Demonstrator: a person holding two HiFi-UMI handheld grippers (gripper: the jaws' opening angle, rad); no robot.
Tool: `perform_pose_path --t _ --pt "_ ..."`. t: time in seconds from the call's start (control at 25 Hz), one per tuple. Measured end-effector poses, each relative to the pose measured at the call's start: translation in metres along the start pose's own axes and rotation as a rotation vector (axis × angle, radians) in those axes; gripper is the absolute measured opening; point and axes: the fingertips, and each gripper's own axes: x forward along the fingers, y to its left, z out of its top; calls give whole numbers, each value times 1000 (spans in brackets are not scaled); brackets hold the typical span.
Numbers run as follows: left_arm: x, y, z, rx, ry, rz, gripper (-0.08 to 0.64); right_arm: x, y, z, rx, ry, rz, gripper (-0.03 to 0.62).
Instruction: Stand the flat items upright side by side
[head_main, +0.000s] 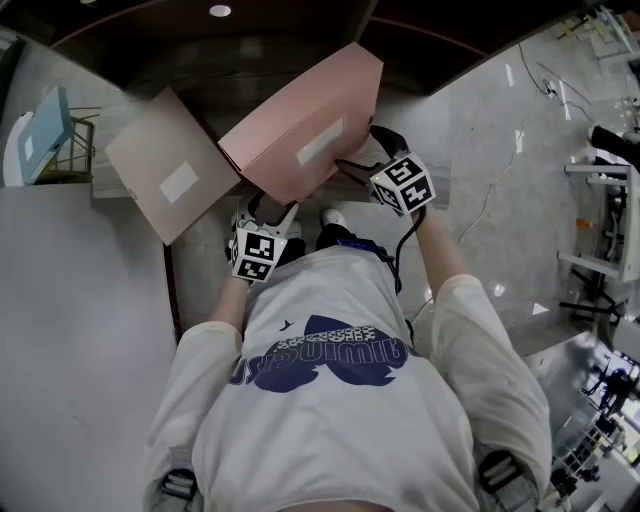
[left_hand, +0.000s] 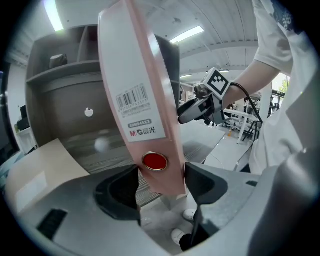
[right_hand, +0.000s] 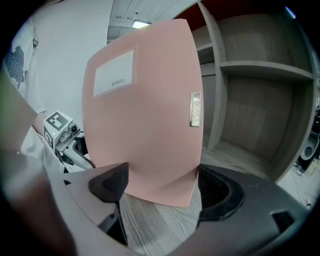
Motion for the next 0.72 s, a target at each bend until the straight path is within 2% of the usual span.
perform_pose_path --t 0.28,0.6,0.72 --pt "-9 -13 4 80 29 -30 298 -1 -1 -3 -40 18 53 402" --pt "-25 -10 37 175 -29 -27 301 7 2 -16 -60 55 63 400" --pt "-26 -6 45 143 -44 -21 301 7 2 -15 -42 45 58 400"
